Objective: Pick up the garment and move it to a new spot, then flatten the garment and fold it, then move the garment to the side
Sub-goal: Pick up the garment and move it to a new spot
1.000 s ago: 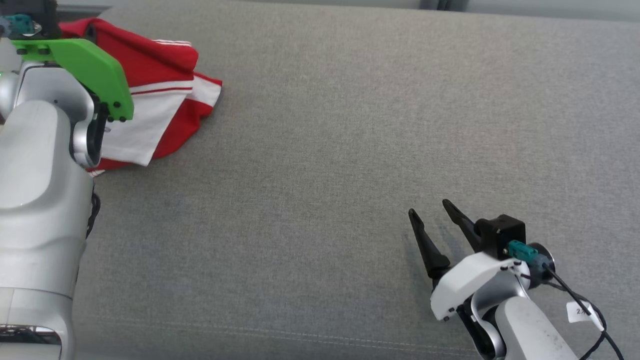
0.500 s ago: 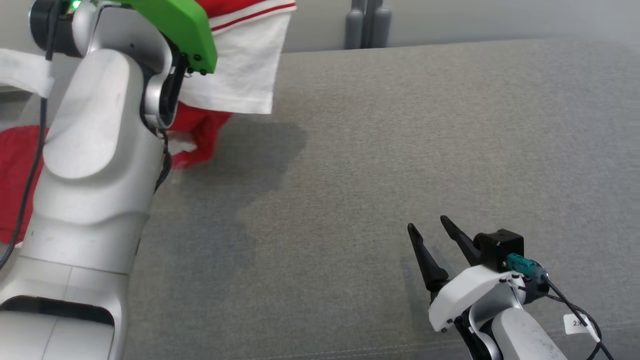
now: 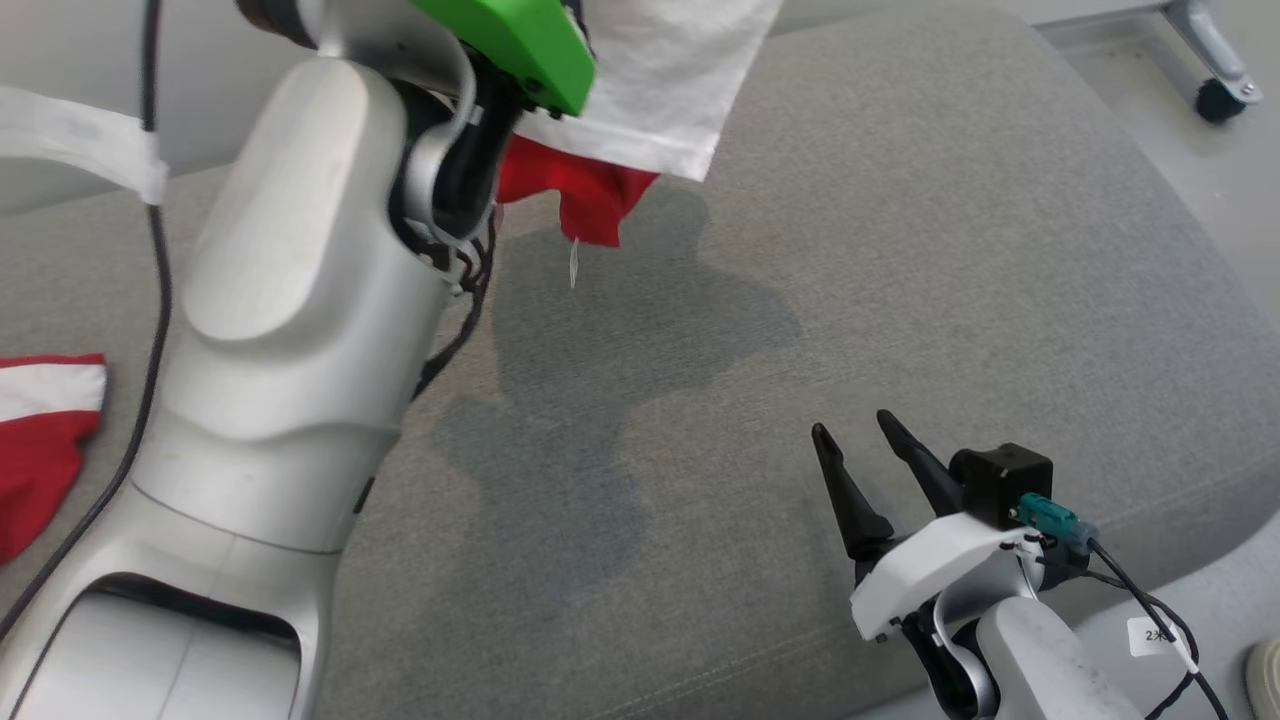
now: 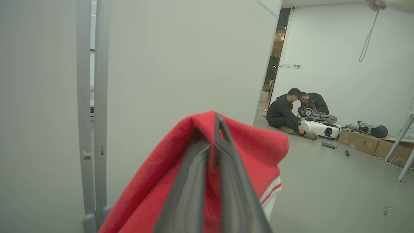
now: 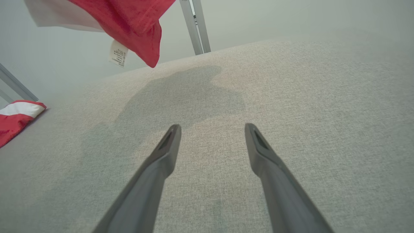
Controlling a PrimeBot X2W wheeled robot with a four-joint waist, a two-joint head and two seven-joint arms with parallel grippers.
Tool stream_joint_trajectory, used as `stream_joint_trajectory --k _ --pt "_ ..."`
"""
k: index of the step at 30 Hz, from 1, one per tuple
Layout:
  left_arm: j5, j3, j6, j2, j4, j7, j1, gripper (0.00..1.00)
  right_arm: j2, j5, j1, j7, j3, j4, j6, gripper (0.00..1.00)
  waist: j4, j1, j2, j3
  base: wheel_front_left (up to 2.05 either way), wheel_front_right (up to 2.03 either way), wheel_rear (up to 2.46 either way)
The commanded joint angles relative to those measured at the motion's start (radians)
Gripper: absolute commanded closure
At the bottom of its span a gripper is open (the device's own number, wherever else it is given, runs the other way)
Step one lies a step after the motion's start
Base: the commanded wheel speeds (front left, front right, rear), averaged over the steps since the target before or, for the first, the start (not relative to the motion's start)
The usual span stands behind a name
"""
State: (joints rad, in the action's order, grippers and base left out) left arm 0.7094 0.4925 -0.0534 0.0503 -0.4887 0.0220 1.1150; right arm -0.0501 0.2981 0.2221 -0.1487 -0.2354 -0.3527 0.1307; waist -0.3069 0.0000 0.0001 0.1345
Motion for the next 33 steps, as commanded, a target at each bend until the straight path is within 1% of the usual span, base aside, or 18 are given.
stream_joint_trajectory --k 1,2,5,7,10,12,14,18,19,23,24,25,30,33 --pt "0.012 0.017 -0.001 0.002 0.002 -0.013 -0.018 1.0 0.0 0.006 0.018 -0.009 0.002 -0.003 0.0 0.0 -0.078 0.0 -0.0001 0.062 0.0 0.0 0.0" --pt "0.035 0.044 0.013 0.003 -0.002 -0.022 -0.024 1.0 0.0 0.01 0.02 -0.015 0.005 -0.008 0.0 0.0 -0.082 0.0 -0.0001 0.07 0.0 0.0 0.0" --pt "0.094 0.116 0.032 0.006 -0.022 -0.047 -0.04 1.0 0.0 0.018 0.031 -0.033 0.01 -0.022 0.0 0.0 -0.082 0.0 -0.0001 0.088 0.0 0.0 0.0" --pt "0.129 0.148 0.041 0.005 -0.039 -0.07 -0.055 1.0 0.0 0.02 0.034 -0.039 0.013 -0.032 0.0 0.0 -0.074 0.0 -0.0001 0.094 0.0 0.0 0.0" --pt "0.139 0.175 0.058 0.004 -0.102 -0.101 -0.08 1.0 0.0 0.019 0.04 -0.047 0.006 -0.045 0.0 0.0 -0.053 0.0 -0.0001 0.093 0.0 0.0 0.0" --pt "0.127 0.191 0.059 0.01 -0.159 -0.091 -0.101 1.0 0.0 0.015 0.044 -0.048 0.006 -0.05 0.0 0.0 -0.034 0.0 -0.0001 0.088 0.0 0.0 0.0" --pt "0.122 0.194 0.068 0.036 -0.212 -0.092 -0.121 1.0 -0.001 0.011 0.044 -0.048 0.01 -0.053 0.0 0.0 -0.013 0.0 -0.0001 0.083 0.0 0.0 0.0" --pt "0.144 0.179 0.077 0.071 -0.294 -0.099 -0.176 1.0 -0.001 0.002 0.042 -0.041 0.014 -0.054 0.0 0.0 0.031 0.0 -0.0001 0.07 0.0 0.0 0.0" --pt "0.156 0.165 0.073 0.081 -0.308 -0.112 -0.189 1.0 -0.001 0.0 0.043 -0.039 0.013 -0.053 0.0 0.0 0.041 0.0 -0.0001 0.068 0.0 0.0 0.0" --pt "0.197 0.118 0.083 0.128 -0.377 -0.14 -0.259 0.99 -0.001 -0.004 0.041 -0.032 0.012 -0.048 0.0 0.0 0.074 0.0 -0.0001 0.052 0.0 0.0 0.0" --pt "0.202 0.109 0.089 0.136 -0.39 -0.147 -0.27 0.46 -0.001 -0.005 0.039 -0.029 0.011 -0.047 0.0 0.0 0.081 0.0 -0.0001 0.049 0.0 0.0 0.0" --pt "0.213 0.097 0.096 0.139 -0.402 -0.16 -0.278 0.0 -0.001 -0.006 0.037 -0.027 0.012 -0.045 0.0 0.0 0.088 0.0 -0.0001 0.045 0.0 0.0 0.0" --pt "0.234 0.071 0.113 0.145 -0.457 -0.19 -0.323 0.0 -0.001 -0.01 0.027 -0.015 0.023 -0.036 0.0 0.0 0.116 0.0 -0.0001 0.031 0.0 0.0 0.0" --pt "0.245 0.062 0.111 0.152 -0.476 -0.202 -0.341 0.0 -0.001 -0.015 0.023 -0.008 0.03 -0.031 0.0 0.0 0.128 0.0 -0.0001 0.022 0.0 0.0 0.0"
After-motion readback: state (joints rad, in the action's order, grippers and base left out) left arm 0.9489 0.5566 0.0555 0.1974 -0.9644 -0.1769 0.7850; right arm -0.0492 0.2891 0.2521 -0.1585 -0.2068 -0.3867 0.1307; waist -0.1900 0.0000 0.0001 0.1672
